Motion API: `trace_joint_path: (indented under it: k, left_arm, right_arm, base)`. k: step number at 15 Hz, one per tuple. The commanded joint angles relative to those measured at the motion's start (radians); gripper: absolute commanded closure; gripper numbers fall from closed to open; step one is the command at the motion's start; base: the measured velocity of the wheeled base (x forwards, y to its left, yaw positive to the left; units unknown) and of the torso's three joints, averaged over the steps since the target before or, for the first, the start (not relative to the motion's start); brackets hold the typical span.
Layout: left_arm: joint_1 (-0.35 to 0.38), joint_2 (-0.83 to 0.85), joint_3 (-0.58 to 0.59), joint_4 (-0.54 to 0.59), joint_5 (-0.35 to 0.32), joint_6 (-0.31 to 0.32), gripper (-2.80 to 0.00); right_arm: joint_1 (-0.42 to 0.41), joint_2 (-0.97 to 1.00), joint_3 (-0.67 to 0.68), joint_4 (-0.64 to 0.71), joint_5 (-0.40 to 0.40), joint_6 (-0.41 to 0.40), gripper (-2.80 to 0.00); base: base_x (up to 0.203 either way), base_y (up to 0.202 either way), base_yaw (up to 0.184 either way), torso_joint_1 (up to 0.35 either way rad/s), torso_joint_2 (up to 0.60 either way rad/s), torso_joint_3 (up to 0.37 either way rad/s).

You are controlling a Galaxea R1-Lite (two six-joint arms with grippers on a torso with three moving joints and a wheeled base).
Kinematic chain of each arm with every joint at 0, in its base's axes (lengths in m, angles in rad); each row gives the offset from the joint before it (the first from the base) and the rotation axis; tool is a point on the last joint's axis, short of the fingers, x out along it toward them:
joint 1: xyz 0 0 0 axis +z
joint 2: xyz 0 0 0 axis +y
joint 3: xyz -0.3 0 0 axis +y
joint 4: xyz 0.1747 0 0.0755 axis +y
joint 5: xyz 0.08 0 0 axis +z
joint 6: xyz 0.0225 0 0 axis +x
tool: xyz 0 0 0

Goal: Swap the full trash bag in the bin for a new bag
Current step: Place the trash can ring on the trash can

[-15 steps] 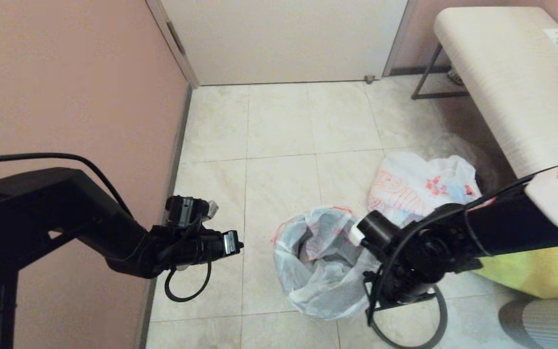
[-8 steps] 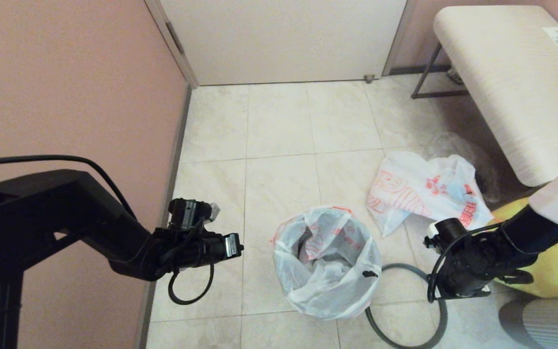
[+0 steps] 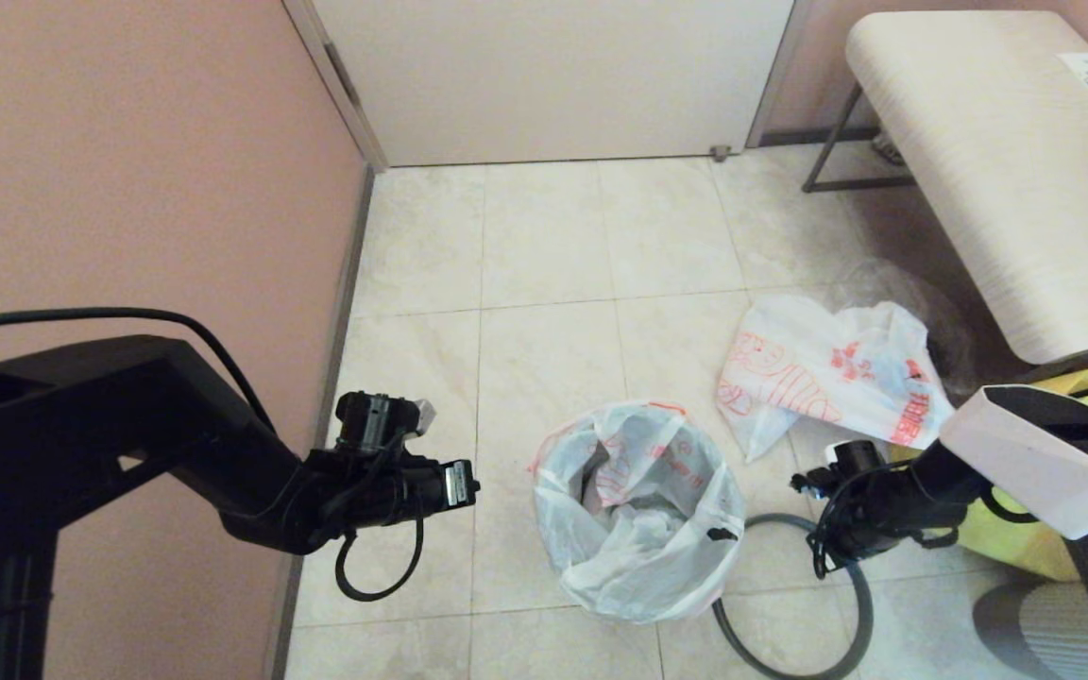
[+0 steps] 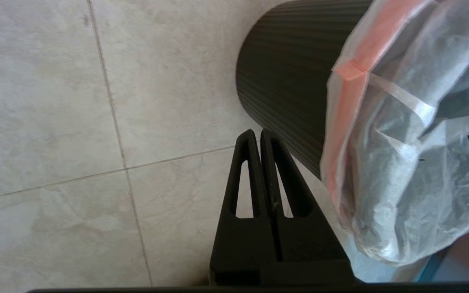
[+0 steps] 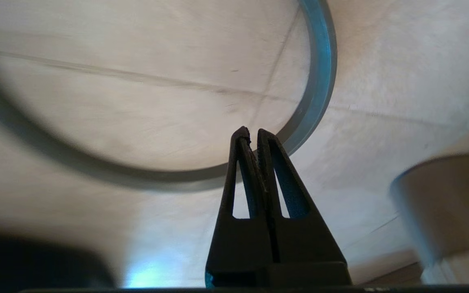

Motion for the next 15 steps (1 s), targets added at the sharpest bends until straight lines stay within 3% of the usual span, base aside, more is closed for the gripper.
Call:
trace_joint_path:
  k: [1, 2, 3, 6, 12, 13, 15]
  left_arm:
    - [0.001, 0.002, 0.0, -0.004, -0.001, -0.002, 0.0]
    - [0.002, 0.002, 0.0, -0.004, -0.001, -0.002, 0.0]
    - [0.002, 0.002, 0.0, -0.004, -0.001, -0.002, 0.0]
    - [0.002, 0.002, 0.002, -0.004, -0.001, -0.001, 0.0]
    - [0.002, 0.004, 0.001, -0.004, -0.001, -0.001, 0.0]
    - [0.002, 0.004, 0.0, -0.004, -0.001, -0.001, 0.0]
    - [0.002, 0.004, 0.001, -0.004, -0.001, -0.001, 0.0]
  right_arm:
    - [-0.005, 0.125, -0.067, 0.001, -0.007, -0.029, 0.0]
    - [-0.008, 0.144, -0.088, -0.008, -0.009, -0.047, 0.0]
    - [-0.009, 0.155, -0.112, -0.032, -0.003, -0.046, -2.8]
    - [-0.022, 0.168, -0.149, -0.09, -0.002, -0.042, -2.8]
    - [-0.065, 0.245, -0.307, -0.08, -0.002, -0.068, -2.8]
    - [-0.069, 0.257, -0.33, -0.077, -0.002, -0.079, 0.0]
    - [-0.077, 0.278, -0.367, -0.05, -0.002, -0.084, 0.0]
  base:
    - [0.0, 0.0, 0.0, 0.0, 0.0, 0.0]
    - [0.0, 0.0, 0.0, 0.0, 0.0, 0.0]
    - [0.0, 0.0, 0.0, 0.0, 0.0, 0.0]
    - [0.0, 0.0, 0.0, 0.0, 0.0, 0.0]
    - [0.0, 0.0, 0.0, 0.0, 0.0, 0.0]
    - [0.0, 0.0, 0.0, 0.0, 0.0, 0.0]
    - [0.0, 0.0, 0.0, 0.0, 0.0, 0.0]
